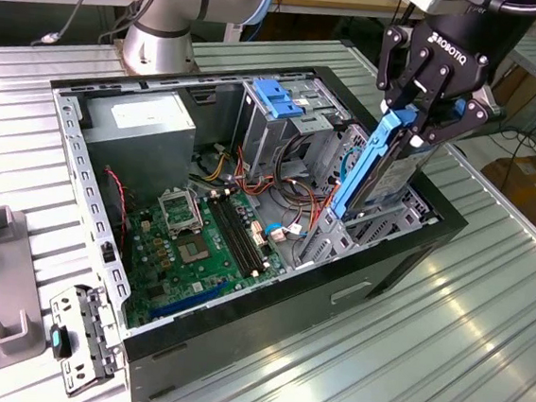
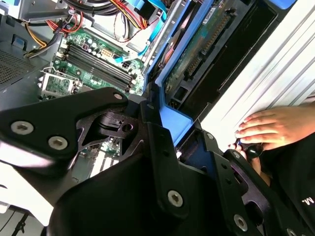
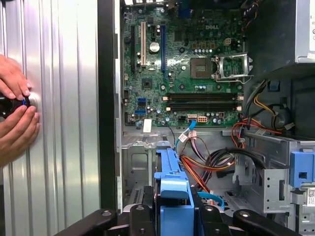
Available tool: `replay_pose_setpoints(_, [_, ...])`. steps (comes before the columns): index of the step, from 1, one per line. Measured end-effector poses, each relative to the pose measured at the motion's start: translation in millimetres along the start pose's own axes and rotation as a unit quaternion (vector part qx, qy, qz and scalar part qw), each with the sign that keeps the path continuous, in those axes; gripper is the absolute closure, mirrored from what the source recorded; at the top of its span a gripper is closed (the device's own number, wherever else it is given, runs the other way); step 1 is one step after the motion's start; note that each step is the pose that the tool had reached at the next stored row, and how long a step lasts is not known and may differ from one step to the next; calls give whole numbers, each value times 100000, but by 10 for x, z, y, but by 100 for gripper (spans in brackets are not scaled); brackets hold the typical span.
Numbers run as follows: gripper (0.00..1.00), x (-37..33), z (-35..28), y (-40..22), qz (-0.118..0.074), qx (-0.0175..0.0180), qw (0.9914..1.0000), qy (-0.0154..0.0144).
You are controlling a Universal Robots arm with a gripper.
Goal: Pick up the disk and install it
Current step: 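Insert the disk into the insertion slot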
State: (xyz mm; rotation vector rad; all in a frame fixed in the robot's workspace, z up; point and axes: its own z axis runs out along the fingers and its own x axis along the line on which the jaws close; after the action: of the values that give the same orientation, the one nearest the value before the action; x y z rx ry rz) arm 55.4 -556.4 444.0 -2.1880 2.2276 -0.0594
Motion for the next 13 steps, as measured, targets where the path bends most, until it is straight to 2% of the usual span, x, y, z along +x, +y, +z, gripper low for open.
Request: replay_pose_setpoints(13, [63, -2, 135, 3, -1, -26, 100000, 2])
